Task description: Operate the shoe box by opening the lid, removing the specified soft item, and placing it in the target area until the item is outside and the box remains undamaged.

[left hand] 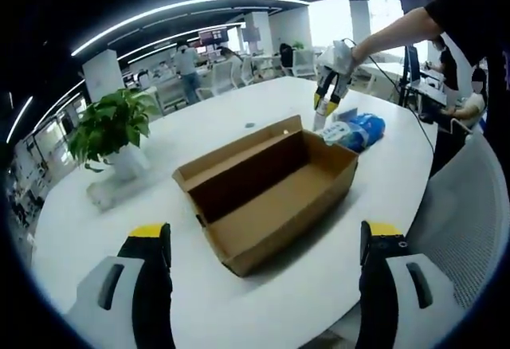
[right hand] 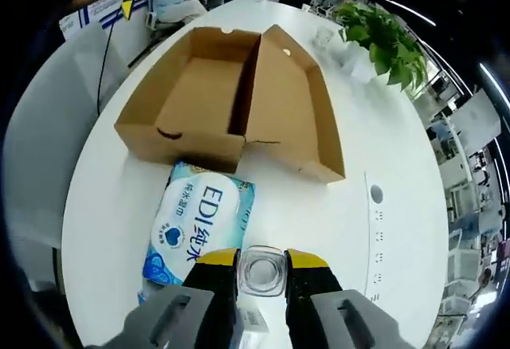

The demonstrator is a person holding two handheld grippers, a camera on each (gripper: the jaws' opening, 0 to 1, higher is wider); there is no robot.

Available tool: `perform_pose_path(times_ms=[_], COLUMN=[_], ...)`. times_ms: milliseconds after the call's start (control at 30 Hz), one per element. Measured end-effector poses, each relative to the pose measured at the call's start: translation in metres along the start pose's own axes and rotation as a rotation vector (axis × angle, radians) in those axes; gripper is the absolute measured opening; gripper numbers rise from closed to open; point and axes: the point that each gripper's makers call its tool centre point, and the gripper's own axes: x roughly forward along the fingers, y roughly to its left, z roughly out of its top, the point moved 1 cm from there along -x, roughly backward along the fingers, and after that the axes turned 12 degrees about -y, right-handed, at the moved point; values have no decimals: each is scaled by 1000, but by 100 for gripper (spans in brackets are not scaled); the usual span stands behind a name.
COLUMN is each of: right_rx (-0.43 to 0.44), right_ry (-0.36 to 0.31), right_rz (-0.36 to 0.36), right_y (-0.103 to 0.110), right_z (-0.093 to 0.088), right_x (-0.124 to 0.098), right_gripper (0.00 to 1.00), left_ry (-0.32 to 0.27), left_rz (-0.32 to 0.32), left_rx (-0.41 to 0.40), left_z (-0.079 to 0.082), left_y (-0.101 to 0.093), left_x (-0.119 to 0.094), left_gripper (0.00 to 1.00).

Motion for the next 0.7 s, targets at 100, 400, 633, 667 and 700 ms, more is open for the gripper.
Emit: perform_pose_path(times_ms=[100,400,633,667,700], right_rx=[10,41,46,47,47], right_ry=[1,-13,-19,-20,-20], right_rz=[17,29,17,15,14], right_y=[2,2,-5,-6,-7], right_z=[-1,1,4,5,5], right_x=[2,6,6,6,6], right_gripper=[18,18,18,18,18], left_ry=[4,18,23,23,23], left_rz=[5,11,10,10,10], left_rx=[-6,-19,-27,-27,-28], left_z=[-3,-9,-11,-11,-11], left_y=[1,3,3,3,4], left_x=[-1,1,2,2,2], left_gripper=[98,96,95,95,95])
